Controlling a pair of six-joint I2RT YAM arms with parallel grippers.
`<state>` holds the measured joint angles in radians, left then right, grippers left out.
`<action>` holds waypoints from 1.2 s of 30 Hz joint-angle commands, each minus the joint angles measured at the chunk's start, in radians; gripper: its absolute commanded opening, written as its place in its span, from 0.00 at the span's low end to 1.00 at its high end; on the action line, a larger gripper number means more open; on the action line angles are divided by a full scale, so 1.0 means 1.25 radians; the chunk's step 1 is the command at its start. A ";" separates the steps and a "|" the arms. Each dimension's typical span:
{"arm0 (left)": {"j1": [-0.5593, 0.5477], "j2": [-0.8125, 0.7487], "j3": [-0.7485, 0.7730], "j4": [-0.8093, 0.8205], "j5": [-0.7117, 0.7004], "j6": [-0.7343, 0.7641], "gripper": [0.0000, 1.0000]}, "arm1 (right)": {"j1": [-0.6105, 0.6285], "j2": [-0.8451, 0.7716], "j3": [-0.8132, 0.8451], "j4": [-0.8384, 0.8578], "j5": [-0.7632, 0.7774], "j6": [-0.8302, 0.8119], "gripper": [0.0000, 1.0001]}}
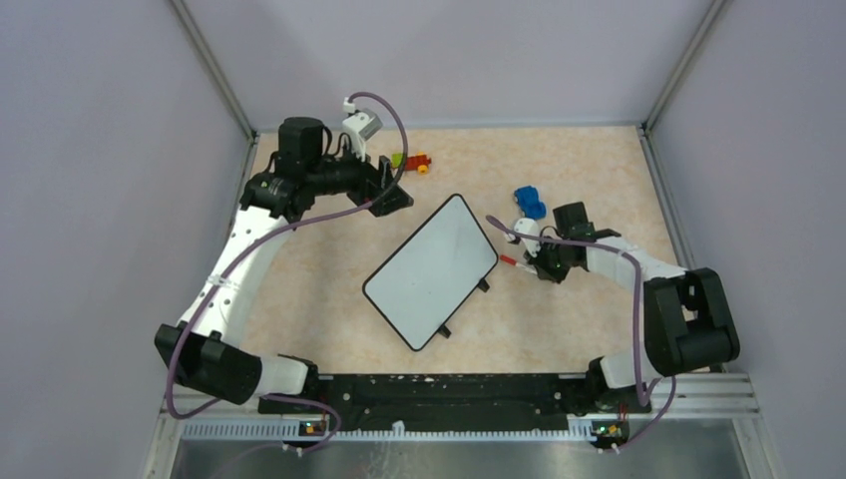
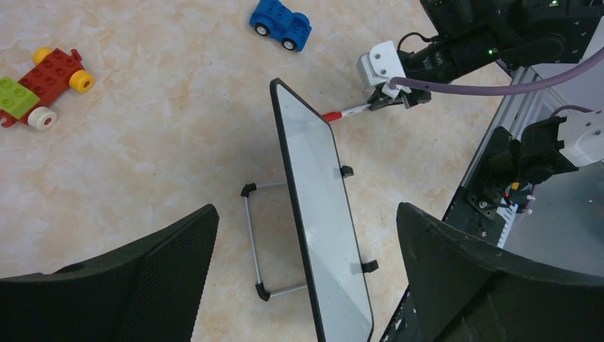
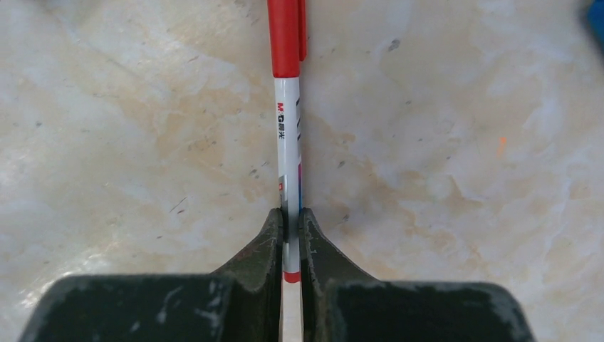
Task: Write a sentence on the whiteboard
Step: Pick up the whiteboard marker from the center of the board, then pass from the right arm to the left
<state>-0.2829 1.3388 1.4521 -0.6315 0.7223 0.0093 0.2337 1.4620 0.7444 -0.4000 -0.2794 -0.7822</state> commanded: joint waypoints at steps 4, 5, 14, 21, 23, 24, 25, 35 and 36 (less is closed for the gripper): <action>0.005 0.016 0.033 0.027 0.037 0.009 0.99 | 0.004 -0.087 0.066 -0.136 -0.031 0.020 0.00; 0.004 0.020 0.037 0.027 0.041 0.008 0.99 | -0.005 -0.093 0.075 -0.146 -0.033 0.020 0.00; 0.002 0.084 0.123 -0.008 0.173 0.033 0.99 | -0.110 -0.186 0.226 -0.328 -0.243 0.037 0.00; -0.042 0.134 0.112 -0.005 0.250 -0.005 0.99 | -0.069 -0.252 0.304 -0.395 -0.411 0.129 0.00; -0.071 0.144 0.106 -0.008 0.248 -0.005 0.97 | -0.025 -0.273 0.312 -0.379 -0.394 0.168 0.00; -0.080 0.149 0.103 -0.005 0.254 -0.024 0.96 | -0.005 -0.283 0.316 -0.369 -0.385 0.188 0.00; -0.090 0.152 0.097 0.002 0.257 -0.042 0.95 | 0.009 -0.292 0.322 -0.361 -0.377 0.206 0.00; -0.181 0.202 0.059 0.021 0.286 -0.095 0.80 | 0.155 -0.282 0.409 -0.393 -0.296 0.243 0.00; -0.184 0.204 0.054 0.024 0.295 -0.097 0.78 | 0.168 -0.282 0.410 -0.392 -0.285 0.246 0.00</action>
<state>-0.4870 1.5875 1.5372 -0.6426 1.0424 -0.0898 0.3790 1.1202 1.2057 -0.8810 -0.6762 -0.5041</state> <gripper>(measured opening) 0.811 0.032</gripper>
